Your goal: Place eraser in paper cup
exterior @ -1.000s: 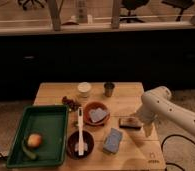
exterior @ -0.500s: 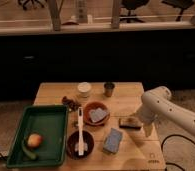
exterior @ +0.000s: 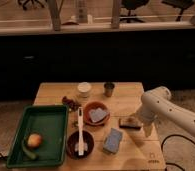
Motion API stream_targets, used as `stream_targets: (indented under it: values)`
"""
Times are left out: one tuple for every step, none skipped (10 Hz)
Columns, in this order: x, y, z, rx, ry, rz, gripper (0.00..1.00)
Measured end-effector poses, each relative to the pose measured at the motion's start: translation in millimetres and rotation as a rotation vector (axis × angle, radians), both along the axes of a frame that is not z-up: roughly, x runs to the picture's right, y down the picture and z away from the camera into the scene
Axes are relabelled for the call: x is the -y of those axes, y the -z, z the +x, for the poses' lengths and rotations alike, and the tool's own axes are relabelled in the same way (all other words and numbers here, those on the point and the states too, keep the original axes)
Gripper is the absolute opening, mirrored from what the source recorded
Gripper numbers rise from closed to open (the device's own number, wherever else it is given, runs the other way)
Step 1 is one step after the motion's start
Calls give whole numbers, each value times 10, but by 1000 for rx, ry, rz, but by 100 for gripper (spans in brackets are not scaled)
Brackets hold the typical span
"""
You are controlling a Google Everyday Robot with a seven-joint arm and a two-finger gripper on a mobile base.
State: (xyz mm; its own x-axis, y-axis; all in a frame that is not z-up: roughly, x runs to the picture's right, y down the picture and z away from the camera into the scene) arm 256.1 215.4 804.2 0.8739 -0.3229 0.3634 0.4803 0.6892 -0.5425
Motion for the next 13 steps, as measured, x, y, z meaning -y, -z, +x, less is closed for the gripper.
stream_targets:
  values:
    - [0,-3,12,0,-24,3,80]
    - [11,-4,36,-13,-73,6,80]
    - [29,-12,27,-15,-92,9,80]
    - [57,-33,5,-17,-111,12,80]
    - [72,-48,-2,-23,-128,13,80]
    - [79,-62,-20,-27,-135,13,80]
    - [88,-93,-72,-28,-137,11,80]
    - [89,-126,-119,-32,-136,7,80]
    - [79,-168,-139,-40,-142,3,80]
    - [57,-198,-137,-47,-148,-2,80]
    - [45,-221,-140,-51,-151,-6,80]
    - [12,-283,-144,-62,-159,-16,75]
    - [-15,-328,-136,-69,-165,-25,66]
